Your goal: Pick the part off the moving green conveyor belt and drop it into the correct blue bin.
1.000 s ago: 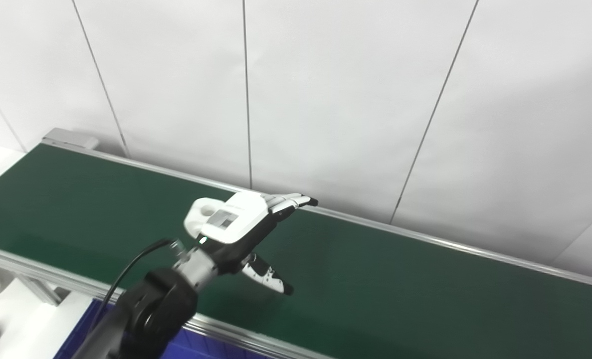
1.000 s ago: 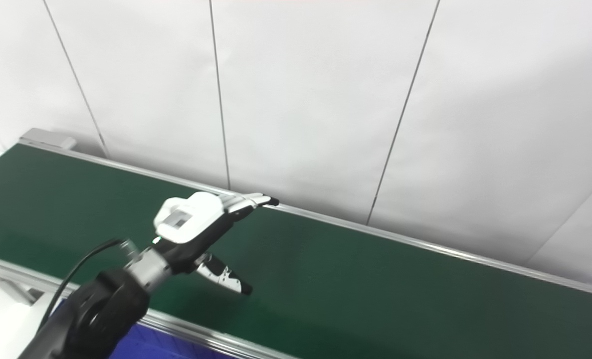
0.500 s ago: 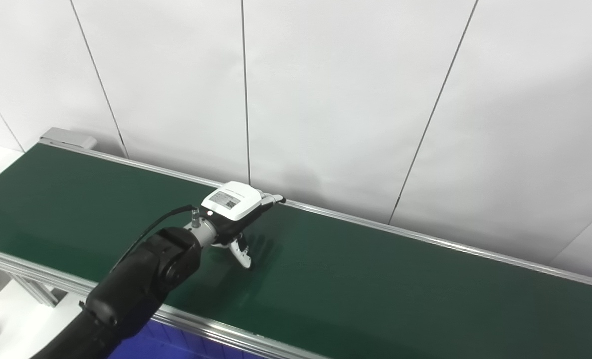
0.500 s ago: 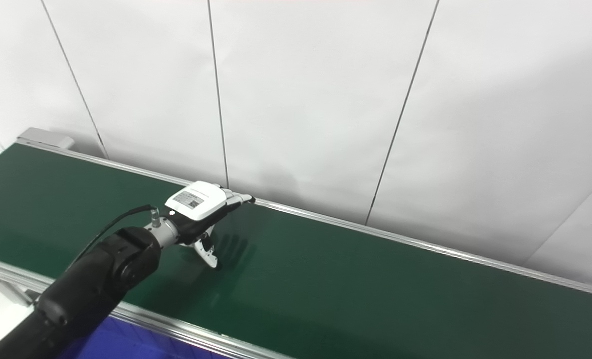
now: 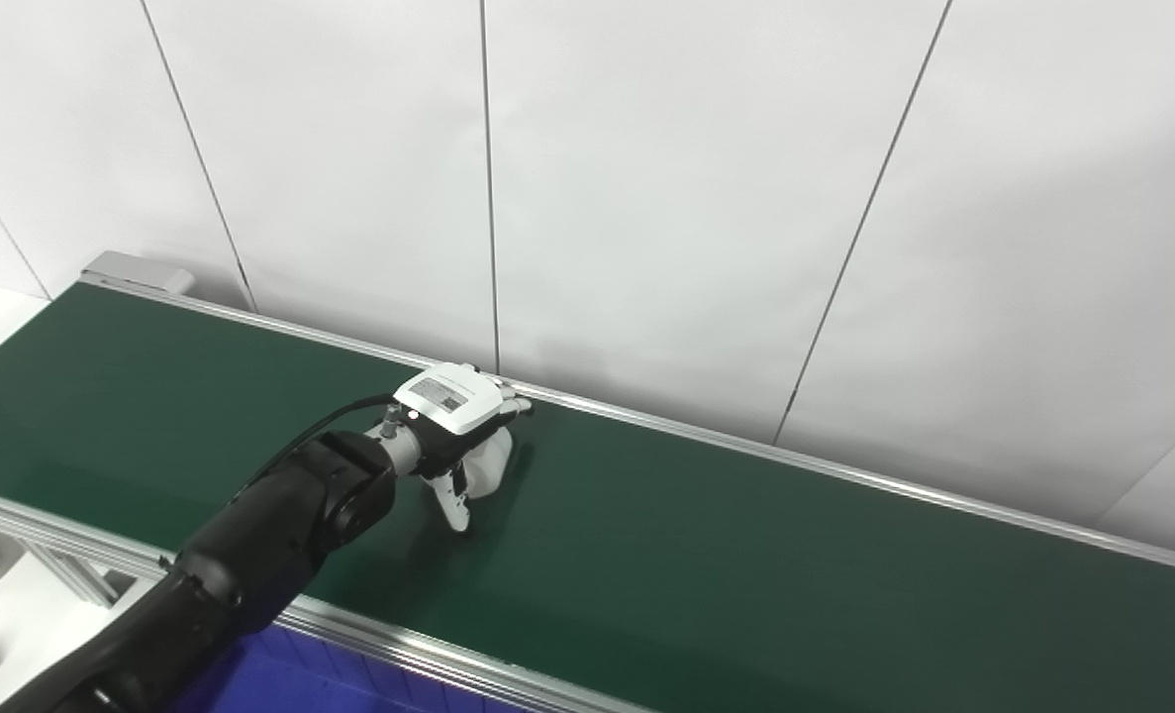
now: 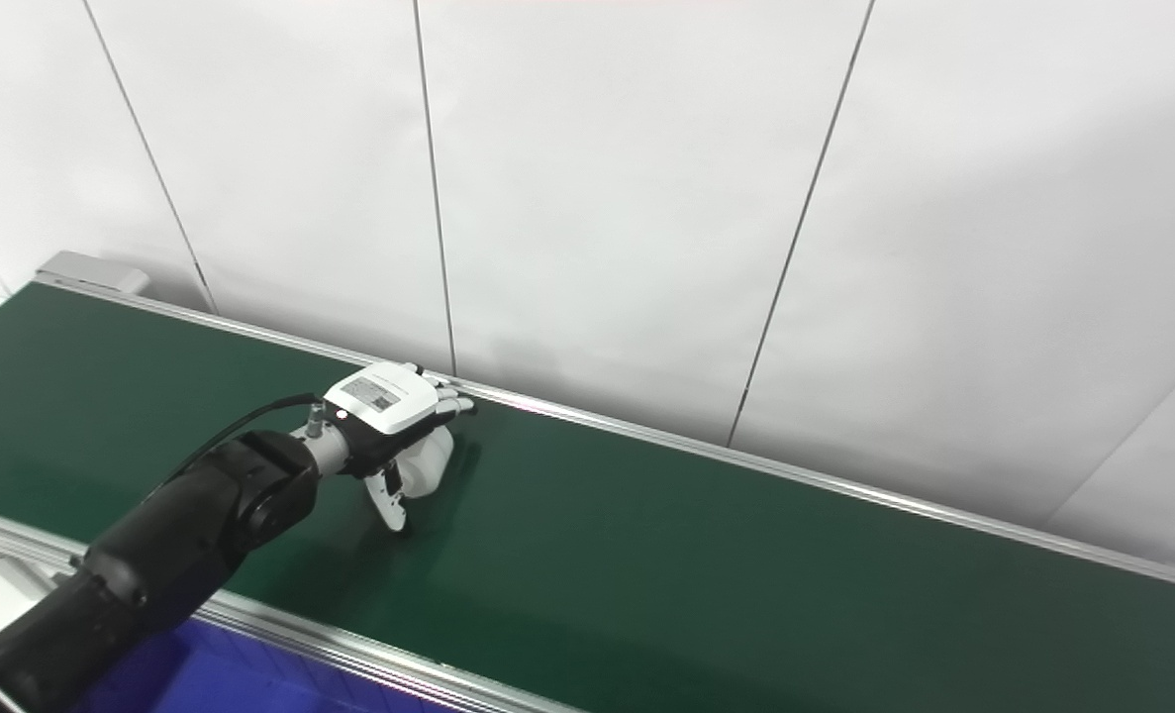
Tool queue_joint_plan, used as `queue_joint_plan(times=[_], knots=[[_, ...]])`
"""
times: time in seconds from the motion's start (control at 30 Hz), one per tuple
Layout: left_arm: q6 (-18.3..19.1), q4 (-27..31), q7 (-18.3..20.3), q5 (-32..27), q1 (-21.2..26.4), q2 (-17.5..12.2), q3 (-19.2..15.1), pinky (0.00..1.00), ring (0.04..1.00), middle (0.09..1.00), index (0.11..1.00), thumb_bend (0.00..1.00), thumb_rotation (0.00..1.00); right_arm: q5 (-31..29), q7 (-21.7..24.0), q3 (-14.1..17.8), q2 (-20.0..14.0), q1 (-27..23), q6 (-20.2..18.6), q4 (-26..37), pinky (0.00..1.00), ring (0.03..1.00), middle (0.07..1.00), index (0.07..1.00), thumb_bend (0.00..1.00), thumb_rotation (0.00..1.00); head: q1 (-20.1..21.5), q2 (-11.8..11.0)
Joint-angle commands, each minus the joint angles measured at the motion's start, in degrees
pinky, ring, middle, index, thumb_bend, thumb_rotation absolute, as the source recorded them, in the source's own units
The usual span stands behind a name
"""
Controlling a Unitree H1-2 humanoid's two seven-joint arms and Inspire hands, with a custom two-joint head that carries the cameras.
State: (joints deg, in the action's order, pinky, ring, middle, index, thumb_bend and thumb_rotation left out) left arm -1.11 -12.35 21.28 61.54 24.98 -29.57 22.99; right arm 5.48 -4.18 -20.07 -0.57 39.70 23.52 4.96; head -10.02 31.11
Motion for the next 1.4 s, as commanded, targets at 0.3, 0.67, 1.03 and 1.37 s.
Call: queue_joint_plan(times=[0.3, 0.67, 1.03, 1.37], knots=[[-4.2, -2.5, -6.2, -7.6, 2.5, -1.0, -2.7, 0.37, 0.445, 0.486, 0.541, 0.60, 0.00, 0.4, 1.0, -0.4, 0.4, 1.9, 1.7, 3.0, 0.97, 1.000, 1.000, 1.000, 0.84, 0.97, 0.2, 0.6], [-8.6, -4.2, -12.2, -11.7, 0.8, -0.5, -2.3, 0.25, 0.313, 0.410, 0.503, 0.52, 0.00, 1.1, 1.7, -0.4, 0.4, 2.5, 1.3, 3.8, 0.97, 1.000, 1.000, 1.000, 0.83, 0.99, 0.4, 1.2], [-8.0, 14.4, -7.6, -15.1, -3.4, -2.3, -5.8, 0.32, 0.371, 0.441, 0.505, 0.52, 0.00, 0.8, 2.2, -0.2, -0.1, 3.1, -0.4, 6.4, 0.98, 0.991, 1.000, 1.000, 0.83, 0.99, -2.5, 5.6], [4.0, 45.7, 11.7, -20.2, -11.5, -4.3, -11.8, 0.28, 0.372, 0.486, 0.524, 0.50, 0.00, -1.7, 4.0, 0.1, -1.6, 5.1, -7.5, 16.5, 1.00, 1.000, 1.000, 1.000, 0.80, 1.00, -11.7, 17.1]])
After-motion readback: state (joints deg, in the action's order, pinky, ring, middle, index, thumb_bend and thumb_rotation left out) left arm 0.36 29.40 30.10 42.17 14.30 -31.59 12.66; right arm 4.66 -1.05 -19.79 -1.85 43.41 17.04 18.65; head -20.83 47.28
